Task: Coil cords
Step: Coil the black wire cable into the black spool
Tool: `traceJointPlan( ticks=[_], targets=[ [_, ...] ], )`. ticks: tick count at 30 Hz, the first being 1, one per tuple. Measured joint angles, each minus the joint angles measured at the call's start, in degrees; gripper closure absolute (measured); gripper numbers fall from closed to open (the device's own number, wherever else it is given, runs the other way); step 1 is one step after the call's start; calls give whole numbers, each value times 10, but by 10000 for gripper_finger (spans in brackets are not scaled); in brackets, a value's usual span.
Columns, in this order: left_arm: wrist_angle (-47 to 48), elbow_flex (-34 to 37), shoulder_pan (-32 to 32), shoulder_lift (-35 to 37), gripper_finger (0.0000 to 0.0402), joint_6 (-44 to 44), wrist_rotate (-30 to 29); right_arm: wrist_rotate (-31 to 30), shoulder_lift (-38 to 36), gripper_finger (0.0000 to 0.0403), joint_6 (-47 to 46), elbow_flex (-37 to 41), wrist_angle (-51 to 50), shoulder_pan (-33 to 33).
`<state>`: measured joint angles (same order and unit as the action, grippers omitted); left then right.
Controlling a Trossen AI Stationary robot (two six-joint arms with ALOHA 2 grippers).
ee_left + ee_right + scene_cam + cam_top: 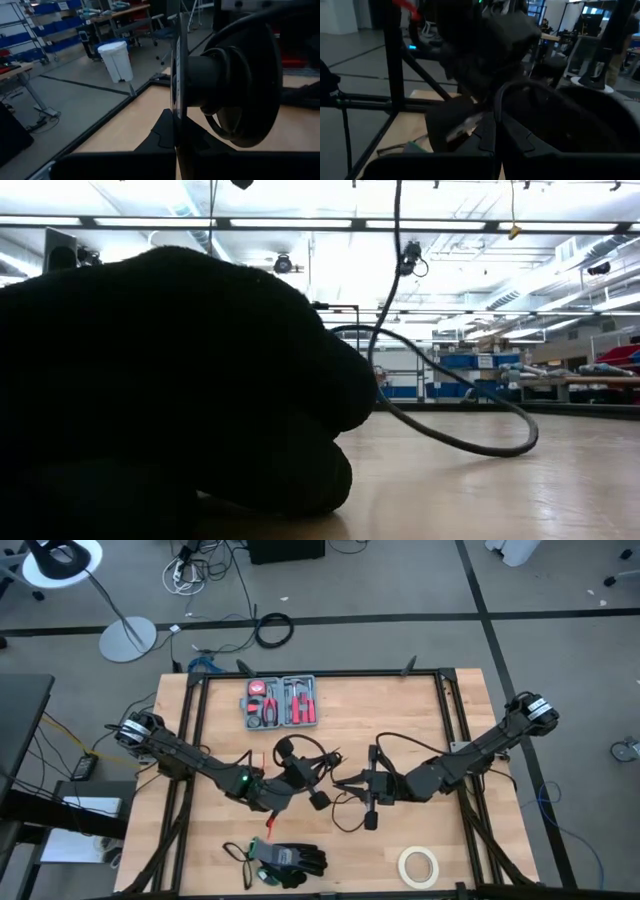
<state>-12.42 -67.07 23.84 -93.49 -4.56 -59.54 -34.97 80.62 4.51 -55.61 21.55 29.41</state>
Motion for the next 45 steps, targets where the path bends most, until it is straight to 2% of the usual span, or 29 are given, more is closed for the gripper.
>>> traceJointPlan(
  ticks=[5, 12, 15, 17, 24, 33, 40, 45],
  targets=[
    [-27, 0, -7, 0, 402, 13, 4, 2, 0, 397, 0, 0, 3, -6],
    [-62, 0, -21, 0, 402, 14, 51, 26, 0, 397, -34, 0, -43, -43],
    [-83, 0, -21, 0, 402, 21, 57, 61, 0, 397, -55, 0, -63, -55],
    [-105, 0, -21, 0, 402, 33, 65, 63, 0, 397, -63, 0, -73, -59],
    [-150, 0, -14, 0, 402, 63, 80, -15, -4, 396, -62, 0, -133, -40],
    [-129, 0, 2, -1, 402, 56, 80, -163, -54, 393, -64, -1, -252, 0],
    [-91, 0, 5, -1, 402, 39, 74, -229, -104, 393, -42, -1, -267, 23],
    [-88, -1, 6, -1, 402, 40, 73, -242, -124, 392, -31, 0, -260, 35]
  ],
)
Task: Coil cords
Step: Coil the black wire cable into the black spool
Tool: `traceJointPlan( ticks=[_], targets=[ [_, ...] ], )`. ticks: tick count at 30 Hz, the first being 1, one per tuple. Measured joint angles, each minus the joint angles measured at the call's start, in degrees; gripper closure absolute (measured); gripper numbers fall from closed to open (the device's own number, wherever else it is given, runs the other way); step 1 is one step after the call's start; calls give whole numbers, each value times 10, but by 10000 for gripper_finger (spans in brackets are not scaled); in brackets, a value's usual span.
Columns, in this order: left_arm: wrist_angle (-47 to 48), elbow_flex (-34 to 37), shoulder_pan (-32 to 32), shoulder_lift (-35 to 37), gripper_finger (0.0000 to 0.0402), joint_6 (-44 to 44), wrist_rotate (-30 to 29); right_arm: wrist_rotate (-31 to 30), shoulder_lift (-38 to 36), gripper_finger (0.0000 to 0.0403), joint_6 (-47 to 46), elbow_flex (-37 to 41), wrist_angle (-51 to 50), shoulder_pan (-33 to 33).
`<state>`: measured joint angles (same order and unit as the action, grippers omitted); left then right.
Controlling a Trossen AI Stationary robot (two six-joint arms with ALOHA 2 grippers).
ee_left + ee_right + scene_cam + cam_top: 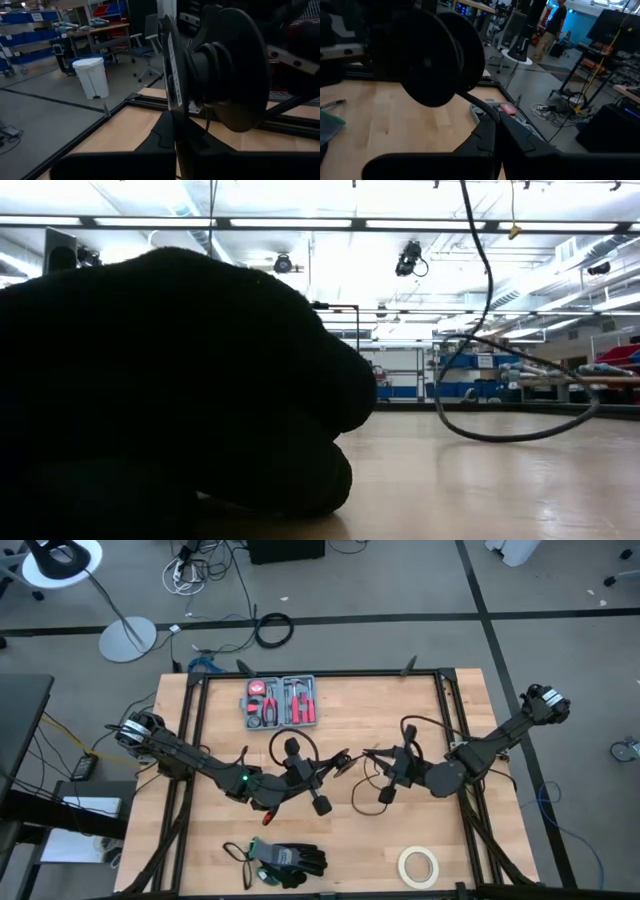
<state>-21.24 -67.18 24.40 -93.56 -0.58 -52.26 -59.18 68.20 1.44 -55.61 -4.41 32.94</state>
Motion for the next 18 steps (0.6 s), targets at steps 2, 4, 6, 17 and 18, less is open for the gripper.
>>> traceJointPlan(
  ticks=[2, 4, 6, 17, 18],
  targets=[
    [2, 0, 0, 0, 402, 1, 0, -3, -1, 392, 11, 0, 13, 4],
    [2, 0, 0, 0, 402, 1, 0, -6, -1, 392, 26, 0, 38, 7],
    [7, 0, 0, 1, 402, 1, 0, -5, -1, 392, 49, 1, 69, 11],
    [26, 1, 2, 1, 402, 18, -19, 113, 7, 329, 51, 1, 120, 10],
    [31, 1, 2, 1, 402, 23, -27, 125, 11, 319, 48, 0, 120, 11]
  ],
)
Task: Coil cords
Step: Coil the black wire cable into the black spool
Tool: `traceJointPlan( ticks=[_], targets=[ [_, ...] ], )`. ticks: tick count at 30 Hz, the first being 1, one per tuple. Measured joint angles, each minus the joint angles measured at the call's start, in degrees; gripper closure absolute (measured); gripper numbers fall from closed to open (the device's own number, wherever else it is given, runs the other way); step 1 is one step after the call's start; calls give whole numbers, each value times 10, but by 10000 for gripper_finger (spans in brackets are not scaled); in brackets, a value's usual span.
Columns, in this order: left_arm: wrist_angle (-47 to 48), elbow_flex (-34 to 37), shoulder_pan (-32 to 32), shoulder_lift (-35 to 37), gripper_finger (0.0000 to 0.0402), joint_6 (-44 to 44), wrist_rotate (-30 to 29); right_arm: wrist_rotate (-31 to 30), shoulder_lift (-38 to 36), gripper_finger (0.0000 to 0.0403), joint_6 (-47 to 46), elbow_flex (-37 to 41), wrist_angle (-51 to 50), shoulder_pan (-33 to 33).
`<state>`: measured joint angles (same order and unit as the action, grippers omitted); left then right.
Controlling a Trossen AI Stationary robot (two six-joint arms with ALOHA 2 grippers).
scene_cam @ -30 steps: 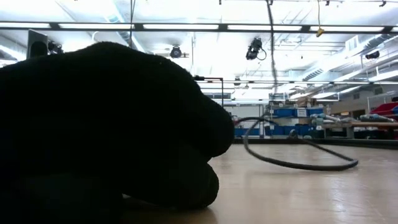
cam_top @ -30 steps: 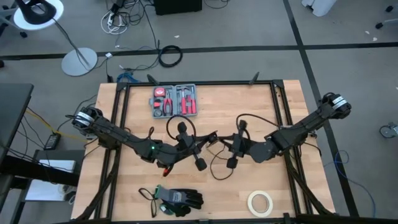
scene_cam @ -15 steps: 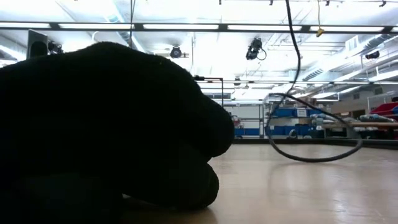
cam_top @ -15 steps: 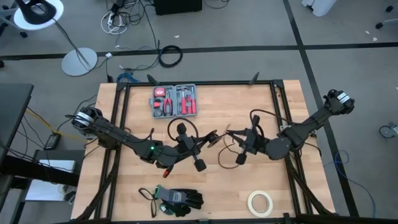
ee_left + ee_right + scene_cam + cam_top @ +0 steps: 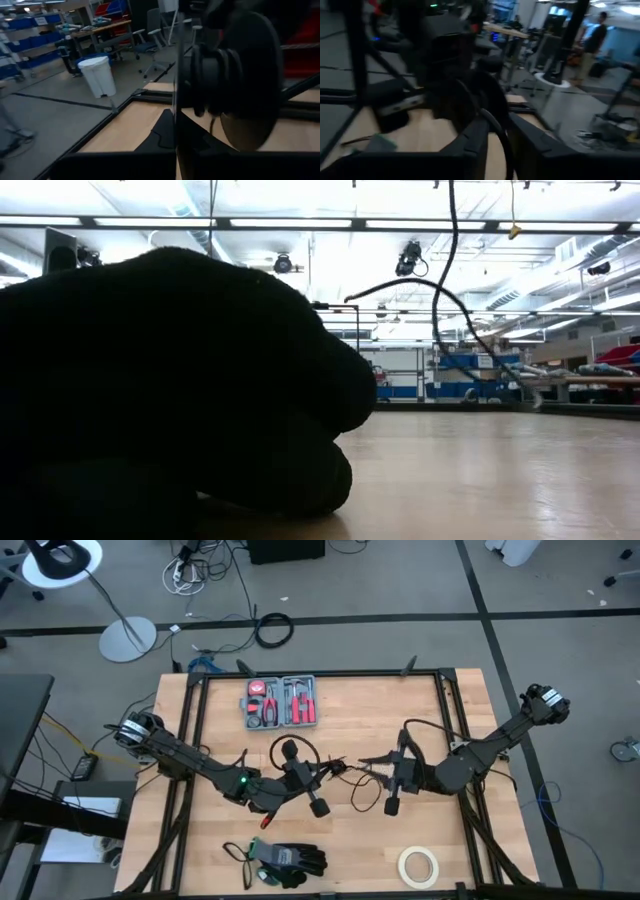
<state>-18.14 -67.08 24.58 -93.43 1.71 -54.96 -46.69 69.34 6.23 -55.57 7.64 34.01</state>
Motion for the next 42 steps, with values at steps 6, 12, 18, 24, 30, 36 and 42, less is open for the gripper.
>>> traceJointPlan(
  ticks=[6, 12, 18, 24, 30, 36, 42],
  targets=[
    [3, 1, -1, -1, 402, 61, -66, 45, 39, 276, -4, 0, 13, 1],
    [-3, 1, 2, -1, 402, 109, -98, 38, 55, 271, -23, 0, -12, 2],
    [-3, 1, 10, -1, 402, 134, -101, 34, 52, 270, -130, -1, -86, 7],
    [-19, 1, 10, -1, 402, 134, -90, 56, 56, 269, -235, 6, -162, -6],
    [-76, 0, 10, -1, 402, 163, -78, 79, 64, 268, -216, 59, -98, -22],
    [-109, 0, 10, -1, 402, 174, -58, 79, 67, 268, -178, 120, -31, -56],
    [-115, 0, 10, -1, 402, 173, -51, 138, 82, 250, -164, 133, 14, -96]
  ],
)
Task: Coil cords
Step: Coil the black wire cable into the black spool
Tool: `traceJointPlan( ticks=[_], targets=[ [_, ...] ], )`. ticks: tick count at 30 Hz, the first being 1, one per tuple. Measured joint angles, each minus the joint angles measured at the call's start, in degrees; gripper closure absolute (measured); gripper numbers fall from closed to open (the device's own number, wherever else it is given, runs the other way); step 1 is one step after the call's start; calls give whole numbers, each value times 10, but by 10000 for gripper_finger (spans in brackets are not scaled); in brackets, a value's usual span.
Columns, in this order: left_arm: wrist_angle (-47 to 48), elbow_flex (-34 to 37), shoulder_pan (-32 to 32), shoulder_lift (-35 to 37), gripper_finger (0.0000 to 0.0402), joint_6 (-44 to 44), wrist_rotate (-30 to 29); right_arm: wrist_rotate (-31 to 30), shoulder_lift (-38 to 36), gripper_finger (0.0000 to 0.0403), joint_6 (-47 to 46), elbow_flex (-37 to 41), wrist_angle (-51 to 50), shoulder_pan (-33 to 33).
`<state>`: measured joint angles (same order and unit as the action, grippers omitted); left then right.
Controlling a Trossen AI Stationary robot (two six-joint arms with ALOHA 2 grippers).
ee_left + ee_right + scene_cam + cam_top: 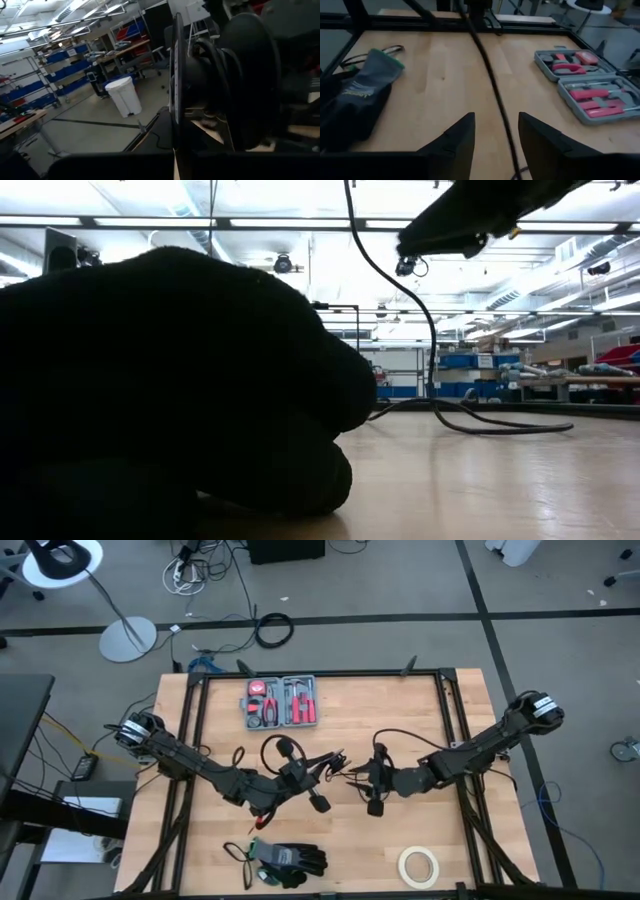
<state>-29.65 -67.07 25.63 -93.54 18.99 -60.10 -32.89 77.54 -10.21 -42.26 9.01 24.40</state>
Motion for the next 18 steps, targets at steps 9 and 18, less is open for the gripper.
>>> traceJointPlan(
  ticks=[9, 18],
  targets=[
    [-10, 0, -1, 0, 402, 2, 8, 61, 27, 227, 62, -1, 116, -32],
    [-13, 0, -1, 0, 402, 3, 7, 90, 76, 228, 93, -41, 134, -41]
  ],
)
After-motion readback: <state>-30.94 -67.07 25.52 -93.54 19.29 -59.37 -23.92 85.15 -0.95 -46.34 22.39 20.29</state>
